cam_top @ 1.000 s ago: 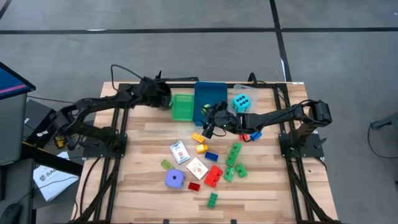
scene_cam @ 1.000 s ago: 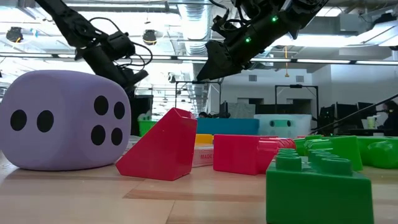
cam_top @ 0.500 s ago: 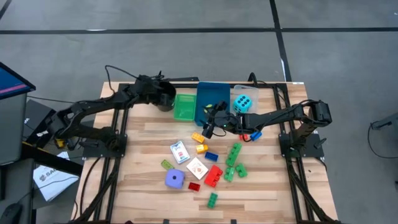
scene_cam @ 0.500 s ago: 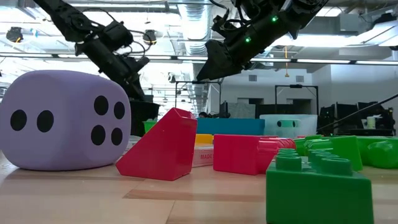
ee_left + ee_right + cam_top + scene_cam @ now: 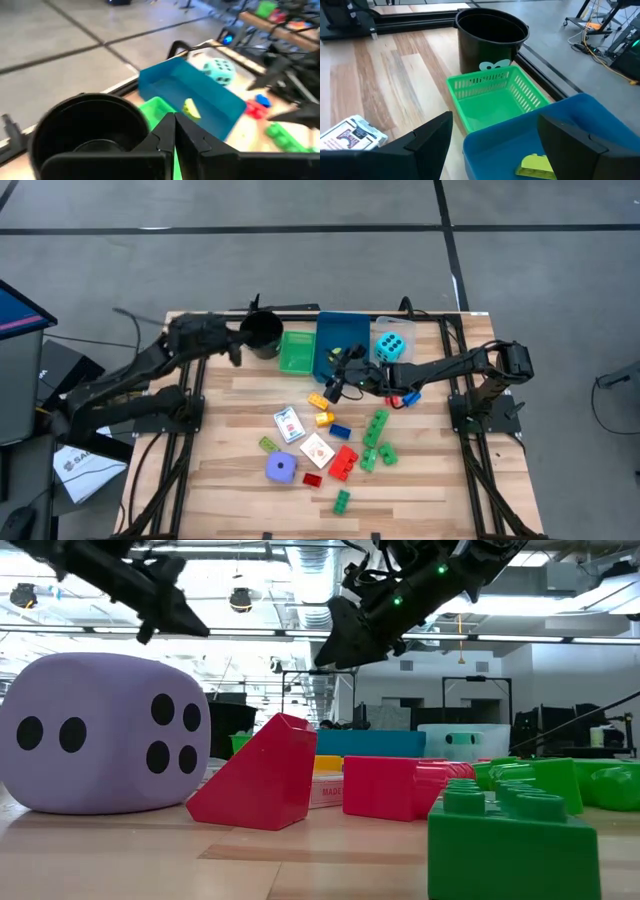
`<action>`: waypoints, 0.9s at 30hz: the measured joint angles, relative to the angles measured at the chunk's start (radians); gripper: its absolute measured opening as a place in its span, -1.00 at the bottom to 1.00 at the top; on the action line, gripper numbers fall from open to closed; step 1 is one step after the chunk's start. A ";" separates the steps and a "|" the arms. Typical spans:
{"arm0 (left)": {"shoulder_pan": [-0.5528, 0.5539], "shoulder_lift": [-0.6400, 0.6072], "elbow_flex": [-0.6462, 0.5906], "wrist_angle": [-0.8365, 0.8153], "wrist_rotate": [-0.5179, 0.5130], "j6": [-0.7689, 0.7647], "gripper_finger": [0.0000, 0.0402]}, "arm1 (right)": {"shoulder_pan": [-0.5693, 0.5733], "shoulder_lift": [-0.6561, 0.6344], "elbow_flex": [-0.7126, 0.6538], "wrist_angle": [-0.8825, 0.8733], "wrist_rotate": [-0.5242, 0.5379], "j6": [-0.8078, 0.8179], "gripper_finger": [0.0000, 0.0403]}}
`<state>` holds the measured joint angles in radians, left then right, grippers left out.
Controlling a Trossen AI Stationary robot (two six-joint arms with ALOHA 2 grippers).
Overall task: Pick & Place Toys
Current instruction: Adjust the deck of cards
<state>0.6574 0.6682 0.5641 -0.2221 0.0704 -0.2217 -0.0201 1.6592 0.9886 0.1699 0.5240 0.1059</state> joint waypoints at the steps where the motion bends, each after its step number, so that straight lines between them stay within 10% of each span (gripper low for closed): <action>1: -0.017 -0.035 -0.023 0.005 0.000 -0.004 -1.00 | 0.002 0.000 0.000 0.002 0.000 0.001 0.41; 13: -0.222 -0.164 -0.345 0.224 0.005 -0.181 -1.00 | 0.076 0.000 0.000 -0.028 0.006 0.053 0.41; 27: -0.308 -0.164 -0.357 0.431 0.093 -0.118 -1.00 | 0.305 0.000 0.000 -0.104 0.215 0.105 0.41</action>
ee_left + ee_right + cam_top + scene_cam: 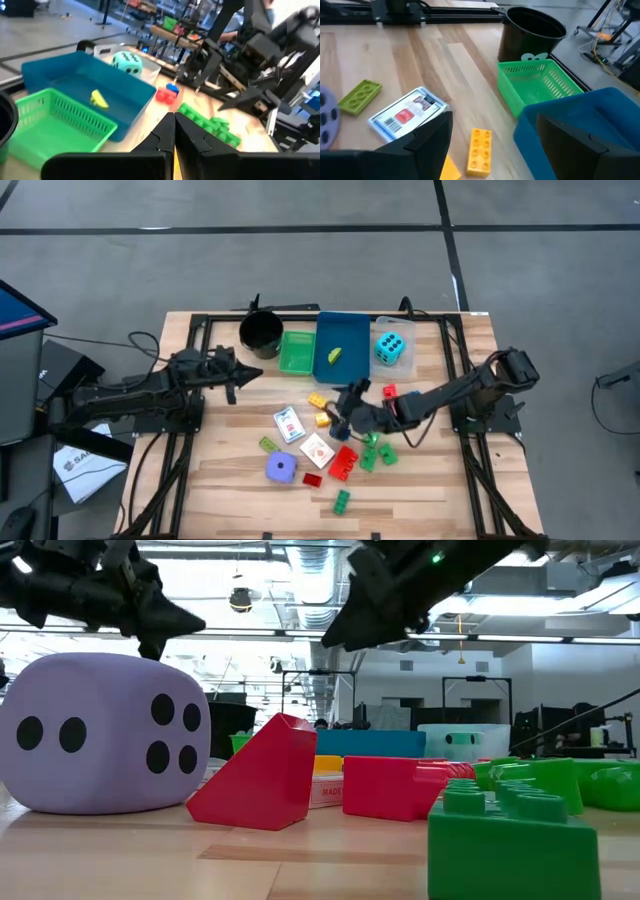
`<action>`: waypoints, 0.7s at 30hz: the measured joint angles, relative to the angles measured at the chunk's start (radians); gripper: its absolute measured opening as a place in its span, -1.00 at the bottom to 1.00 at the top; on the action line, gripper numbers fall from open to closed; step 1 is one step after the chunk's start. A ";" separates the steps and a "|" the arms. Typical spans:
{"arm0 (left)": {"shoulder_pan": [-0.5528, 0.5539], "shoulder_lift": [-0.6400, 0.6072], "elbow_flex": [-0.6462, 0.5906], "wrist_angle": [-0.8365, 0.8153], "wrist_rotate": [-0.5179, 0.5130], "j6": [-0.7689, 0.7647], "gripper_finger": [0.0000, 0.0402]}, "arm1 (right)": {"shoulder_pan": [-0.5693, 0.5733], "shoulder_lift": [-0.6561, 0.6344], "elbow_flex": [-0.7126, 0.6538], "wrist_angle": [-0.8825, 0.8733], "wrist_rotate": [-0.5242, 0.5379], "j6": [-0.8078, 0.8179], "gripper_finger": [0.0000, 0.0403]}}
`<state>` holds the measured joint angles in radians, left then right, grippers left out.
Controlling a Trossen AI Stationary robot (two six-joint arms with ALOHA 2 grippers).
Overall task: Pick & Place Toys
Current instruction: Adjust the deck of cards
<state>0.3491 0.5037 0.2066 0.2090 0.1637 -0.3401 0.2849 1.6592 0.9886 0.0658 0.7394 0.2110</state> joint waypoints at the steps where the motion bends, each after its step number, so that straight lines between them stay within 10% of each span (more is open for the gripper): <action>1: -0.001 0.000 0.000 0.013 -0.001 0.000 -1.00 | 0.015 0.000 0.000 -0.007 0.009 0.001 0.41; 11: -0.003 0.066 0.000 0.044 0.059 0.093 -0.98 | 0.081 0.000 0.000 -0.068 0.002 -0.031 0.41; 21: -0.110 0.266 -0.001 0.185 0.073 0.070 -0.78 | 0.040 0.051 0.001 0.067 -0.297 -0.159 0.41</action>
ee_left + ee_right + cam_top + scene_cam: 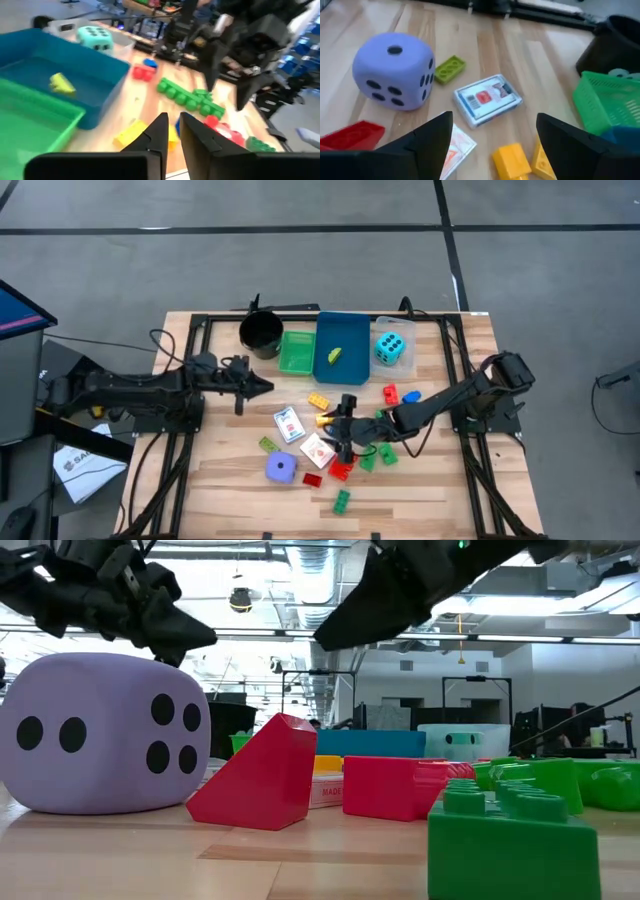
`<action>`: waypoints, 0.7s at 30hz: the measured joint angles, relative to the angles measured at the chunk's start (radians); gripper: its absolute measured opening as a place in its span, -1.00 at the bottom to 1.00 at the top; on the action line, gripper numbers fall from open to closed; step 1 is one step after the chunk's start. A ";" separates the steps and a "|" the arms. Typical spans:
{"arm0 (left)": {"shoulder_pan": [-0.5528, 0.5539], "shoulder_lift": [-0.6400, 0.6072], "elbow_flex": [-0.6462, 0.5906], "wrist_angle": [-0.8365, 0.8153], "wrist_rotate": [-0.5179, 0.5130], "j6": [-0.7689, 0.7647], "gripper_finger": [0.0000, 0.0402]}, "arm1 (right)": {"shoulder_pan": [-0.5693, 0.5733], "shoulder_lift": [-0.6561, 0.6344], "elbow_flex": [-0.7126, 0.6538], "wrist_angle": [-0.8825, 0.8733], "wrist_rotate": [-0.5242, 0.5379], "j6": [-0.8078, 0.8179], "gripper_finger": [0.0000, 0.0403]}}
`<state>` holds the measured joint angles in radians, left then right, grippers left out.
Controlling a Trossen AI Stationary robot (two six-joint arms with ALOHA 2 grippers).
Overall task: Pick & Place Toys
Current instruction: Adjust the deck of cards
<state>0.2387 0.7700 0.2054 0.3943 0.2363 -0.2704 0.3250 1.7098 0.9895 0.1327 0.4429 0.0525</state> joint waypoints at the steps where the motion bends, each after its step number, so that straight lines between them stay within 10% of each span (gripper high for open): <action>1: -0.017 0.019 0.000 0.022 0.000 -0.010 -0.75 | -0.007 0.005 0.000 0.003 -0.009 0.000 0.41; 12: -0.092 0.102 0.000 0.208 0.001 -0.055 -0.61 | -0.104 0.013 0.000 -0.023 -0.372 0.252 0.41; 21: -0.092 0.101 0.000 0.215 0.001 -0.056 -0.61 | -0.087 0.013 0.000 -0.022 -0.393 0.445 0.44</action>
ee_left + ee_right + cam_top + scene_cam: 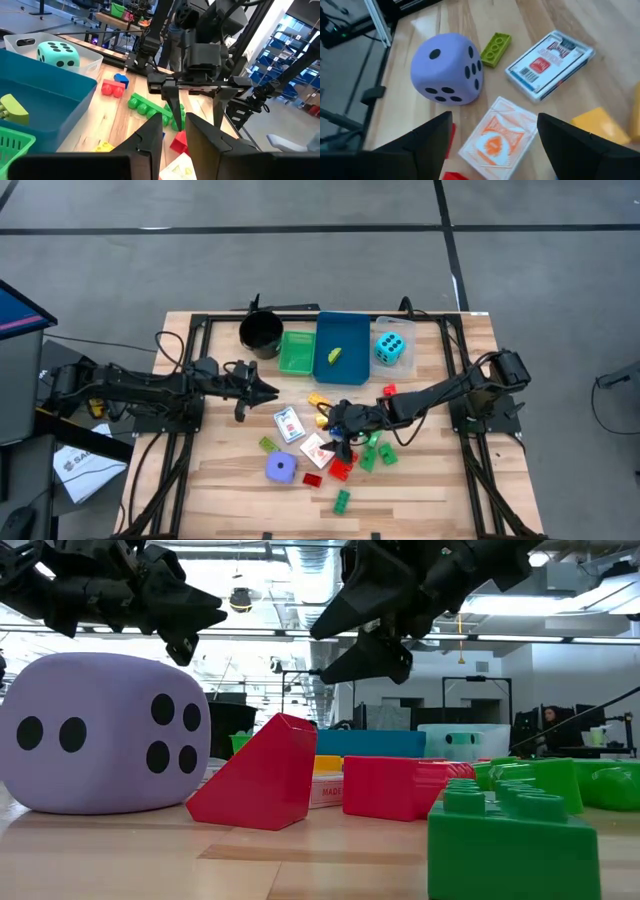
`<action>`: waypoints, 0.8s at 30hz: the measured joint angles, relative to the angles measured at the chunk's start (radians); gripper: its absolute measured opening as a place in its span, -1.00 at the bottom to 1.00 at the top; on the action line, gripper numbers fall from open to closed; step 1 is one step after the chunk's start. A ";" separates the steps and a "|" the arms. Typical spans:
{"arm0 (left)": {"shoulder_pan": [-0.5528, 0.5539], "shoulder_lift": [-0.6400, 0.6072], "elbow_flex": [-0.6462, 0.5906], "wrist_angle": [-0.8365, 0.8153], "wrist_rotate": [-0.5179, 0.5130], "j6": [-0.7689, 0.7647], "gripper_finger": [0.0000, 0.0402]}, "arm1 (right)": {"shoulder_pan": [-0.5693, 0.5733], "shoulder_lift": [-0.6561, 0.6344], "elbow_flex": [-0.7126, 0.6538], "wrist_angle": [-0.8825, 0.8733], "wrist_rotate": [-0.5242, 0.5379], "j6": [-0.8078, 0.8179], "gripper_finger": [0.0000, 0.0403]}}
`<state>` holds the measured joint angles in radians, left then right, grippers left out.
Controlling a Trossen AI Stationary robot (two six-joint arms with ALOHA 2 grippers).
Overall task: Pick & Place Toys
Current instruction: Adjust the deck of cards
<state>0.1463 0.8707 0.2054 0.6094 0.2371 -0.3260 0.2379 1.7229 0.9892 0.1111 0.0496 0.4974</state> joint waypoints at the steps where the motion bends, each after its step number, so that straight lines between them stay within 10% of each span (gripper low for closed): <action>1: 0.000 0.000 0.000 0.005 0.000 0.000 -0.61 | 0.004 0.000 0.000 -0.002 0.000 0.021 0.46; 24: -0.003 0.000 0.001 0.017 0.000 -0.106 -0.61 | 0.065 0.146 0.058 0.146 -0.007 0.220 0.60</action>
<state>0.1436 0.8707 0.2062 0.6260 0.2367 -0.4324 0.3033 1.8691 1.0471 0.2571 0.0430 0.7174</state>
